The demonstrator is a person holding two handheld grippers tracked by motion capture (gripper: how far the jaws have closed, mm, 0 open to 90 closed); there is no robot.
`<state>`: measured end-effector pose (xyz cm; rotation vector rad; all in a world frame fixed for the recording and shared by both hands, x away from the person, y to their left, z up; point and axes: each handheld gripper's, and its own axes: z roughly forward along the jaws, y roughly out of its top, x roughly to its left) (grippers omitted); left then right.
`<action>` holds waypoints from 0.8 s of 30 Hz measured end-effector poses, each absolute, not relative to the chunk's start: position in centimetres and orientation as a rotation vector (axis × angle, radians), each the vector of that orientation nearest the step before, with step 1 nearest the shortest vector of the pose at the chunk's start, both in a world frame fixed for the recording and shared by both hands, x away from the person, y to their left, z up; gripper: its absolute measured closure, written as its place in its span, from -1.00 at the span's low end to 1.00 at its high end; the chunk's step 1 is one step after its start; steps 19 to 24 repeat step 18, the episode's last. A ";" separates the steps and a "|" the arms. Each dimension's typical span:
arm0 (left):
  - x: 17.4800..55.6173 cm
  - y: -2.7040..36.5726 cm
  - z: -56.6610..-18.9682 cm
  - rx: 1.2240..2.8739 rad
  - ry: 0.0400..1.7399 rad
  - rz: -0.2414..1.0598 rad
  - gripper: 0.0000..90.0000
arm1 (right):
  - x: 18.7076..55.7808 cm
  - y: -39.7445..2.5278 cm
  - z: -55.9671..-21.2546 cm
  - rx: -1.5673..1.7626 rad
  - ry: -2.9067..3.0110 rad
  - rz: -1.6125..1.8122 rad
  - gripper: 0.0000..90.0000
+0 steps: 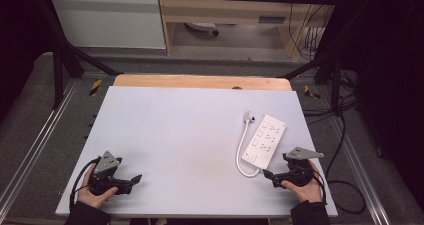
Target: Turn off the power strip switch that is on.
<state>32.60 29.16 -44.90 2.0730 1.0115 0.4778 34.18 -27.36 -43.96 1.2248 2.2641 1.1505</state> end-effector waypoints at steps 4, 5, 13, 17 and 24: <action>32.6 29.1 -44.9 2.077 1.007 0.476 -0.91 | 33.9 -27.7 -44.5 1.222 2.268 1.148 -0.98; 32.6 29.1 -44.9 2.077 1.006 0.474 -0.92 | 33.7 -27.8 -44.6 1.231 2.270 1.147 -0.98; 32.6 29.0 -44.9 2.079 1.003 0.466 -0.92 | 33.5 -28.2 -45.1 1.220 2.300 1.119 -0.98; 32.6 29.0 -44.9 2.080 1.002 0.464 -0.93 | 33.4 -28.1 -45.1 1.202 2.308 1.123 -0.98; 32.6 29.0 -44.9 2.083 1.003 0.462 -0.93 | 33.4 -28.2 -45.1 1.203 2.307 1.120 -0.98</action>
